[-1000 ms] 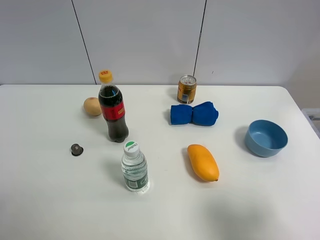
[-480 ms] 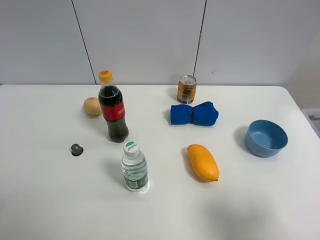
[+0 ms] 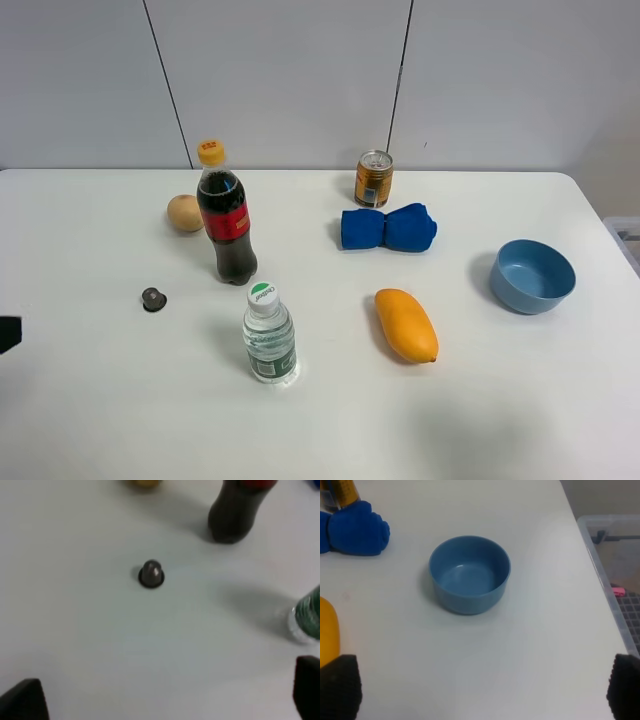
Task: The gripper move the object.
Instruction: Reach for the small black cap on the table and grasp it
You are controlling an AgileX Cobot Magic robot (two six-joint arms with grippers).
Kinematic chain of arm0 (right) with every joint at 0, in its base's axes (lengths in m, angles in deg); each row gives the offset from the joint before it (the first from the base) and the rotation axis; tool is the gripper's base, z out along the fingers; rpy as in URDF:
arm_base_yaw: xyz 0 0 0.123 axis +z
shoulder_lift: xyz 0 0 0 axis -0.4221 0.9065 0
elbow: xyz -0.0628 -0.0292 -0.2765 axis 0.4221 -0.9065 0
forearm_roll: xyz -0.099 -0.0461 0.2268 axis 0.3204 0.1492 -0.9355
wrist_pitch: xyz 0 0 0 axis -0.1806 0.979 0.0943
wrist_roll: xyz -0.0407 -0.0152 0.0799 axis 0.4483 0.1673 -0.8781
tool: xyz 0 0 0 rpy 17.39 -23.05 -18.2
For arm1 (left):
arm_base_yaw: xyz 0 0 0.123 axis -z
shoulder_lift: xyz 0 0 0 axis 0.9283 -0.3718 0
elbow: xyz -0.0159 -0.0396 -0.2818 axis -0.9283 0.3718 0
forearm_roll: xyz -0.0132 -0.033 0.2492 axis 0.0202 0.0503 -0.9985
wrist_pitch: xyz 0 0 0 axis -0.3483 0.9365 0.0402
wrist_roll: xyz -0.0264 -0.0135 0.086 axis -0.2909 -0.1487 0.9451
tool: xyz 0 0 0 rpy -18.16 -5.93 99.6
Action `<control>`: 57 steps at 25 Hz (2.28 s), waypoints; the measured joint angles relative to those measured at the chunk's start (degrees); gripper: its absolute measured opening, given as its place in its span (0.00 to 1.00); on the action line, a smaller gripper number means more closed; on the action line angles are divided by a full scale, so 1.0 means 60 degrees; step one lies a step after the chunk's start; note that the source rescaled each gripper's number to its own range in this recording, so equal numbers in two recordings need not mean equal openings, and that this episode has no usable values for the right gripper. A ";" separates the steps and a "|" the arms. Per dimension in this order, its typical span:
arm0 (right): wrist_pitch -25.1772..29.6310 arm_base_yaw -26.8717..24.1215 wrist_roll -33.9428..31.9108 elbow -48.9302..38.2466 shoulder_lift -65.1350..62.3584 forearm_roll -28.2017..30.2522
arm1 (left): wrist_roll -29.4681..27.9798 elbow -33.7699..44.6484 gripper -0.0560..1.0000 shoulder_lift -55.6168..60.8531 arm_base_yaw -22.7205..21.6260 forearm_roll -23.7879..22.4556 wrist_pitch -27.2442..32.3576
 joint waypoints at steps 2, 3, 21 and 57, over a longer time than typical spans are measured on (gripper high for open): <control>0.0000 0.0000 0.0000 0.0000 0.0000 0.0000 | 0.0445 -0.0262 1.00 -0.1041 0.0000 0.0284 -0.0561; 0.0000 0.0000 0.0000 0.0000 0.0000 0.0000 | 0.0704 -0.0400 1.00 -0.1558 0.0000 0.0401 -0.0757; 0.0000 0.0000 0.0000 0.0000 0.0000 0.0000 | 0.3524 -0.0776 1.00 -0.7436 0.0388 0.0859 -0.4437; 0.0000 0.0000 0.0000 0.0000 0.0000 0.0000 | 0.3585 -0.0903 1.00 -1.3054 0.1257 0.0854 -0.8644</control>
